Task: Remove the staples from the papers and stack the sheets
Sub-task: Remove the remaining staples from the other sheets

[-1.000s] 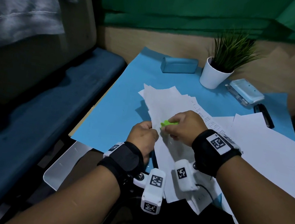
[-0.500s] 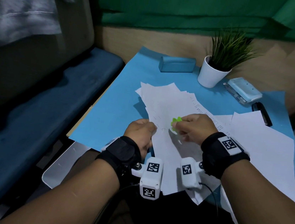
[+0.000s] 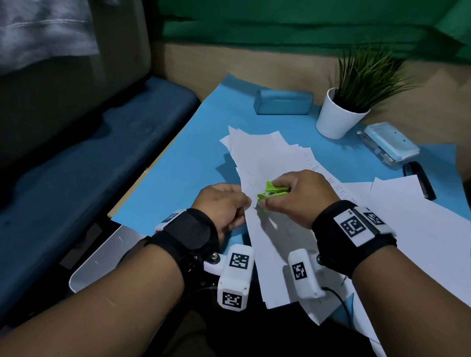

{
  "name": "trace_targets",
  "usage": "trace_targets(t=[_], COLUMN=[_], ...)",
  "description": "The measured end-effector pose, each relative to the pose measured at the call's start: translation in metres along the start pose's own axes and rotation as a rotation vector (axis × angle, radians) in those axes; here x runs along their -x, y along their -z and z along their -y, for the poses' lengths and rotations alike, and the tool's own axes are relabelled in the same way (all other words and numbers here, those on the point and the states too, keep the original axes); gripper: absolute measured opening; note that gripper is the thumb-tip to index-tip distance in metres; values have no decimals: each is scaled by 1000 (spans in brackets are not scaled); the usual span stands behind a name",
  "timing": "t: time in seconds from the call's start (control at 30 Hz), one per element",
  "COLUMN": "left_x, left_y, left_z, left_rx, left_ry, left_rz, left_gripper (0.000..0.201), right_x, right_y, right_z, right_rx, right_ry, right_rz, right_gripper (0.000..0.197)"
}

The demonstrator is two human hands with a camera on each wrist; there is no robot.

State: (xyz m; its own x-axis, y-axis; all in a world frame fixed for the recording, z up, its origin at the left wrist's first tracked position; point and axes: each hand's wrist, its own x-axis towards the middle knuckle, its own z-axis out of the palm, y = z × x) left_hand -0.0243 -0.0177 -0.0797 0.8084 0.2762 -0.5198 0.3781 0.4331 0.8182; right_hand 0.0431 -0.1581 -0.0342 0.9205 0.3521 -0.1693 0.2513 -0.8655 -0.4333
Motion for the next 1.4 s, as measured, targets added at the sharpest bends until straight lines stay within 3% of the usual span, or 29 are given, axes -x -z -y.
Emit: trace_targets(t=[0.4, 0.5, 0.83, 0.9, 1.03, 1.33, 1.4], left_x=[1, 2, 1, 0, -1, -6, -6], left_y=[-3, -3, -4, -5, -8, -6, -4], left_z=[4, 3, 4, 4, 3, 8, 10], left_rx=[-7, -11, -16, 2, 43, 105, 98], left_ry=[-46, -58, -66, -51, 13, 95, 77], left_rz=[28, 28, 1, -26, -71, -84, -78], left_gripper=[26, 25, 24, 21, 15, 14, 13], right_x=[2, 2, -4, -5, -3, 3, 1], right_y=[-3, -3, -2, -3, -8, -22, -18], right_z=[8, 11, 10, 5, -5, -22, -27], right_rx=[107, 106, 41, -149, -761, -1379, -1372], right_ry=[35, 25, 4, -48, -203, -479, -495], right_rz=[-12, 1, 44, 80, 157, 164, 164], right_gripper=[42, 28, 39, 29, 19, 7, 10])
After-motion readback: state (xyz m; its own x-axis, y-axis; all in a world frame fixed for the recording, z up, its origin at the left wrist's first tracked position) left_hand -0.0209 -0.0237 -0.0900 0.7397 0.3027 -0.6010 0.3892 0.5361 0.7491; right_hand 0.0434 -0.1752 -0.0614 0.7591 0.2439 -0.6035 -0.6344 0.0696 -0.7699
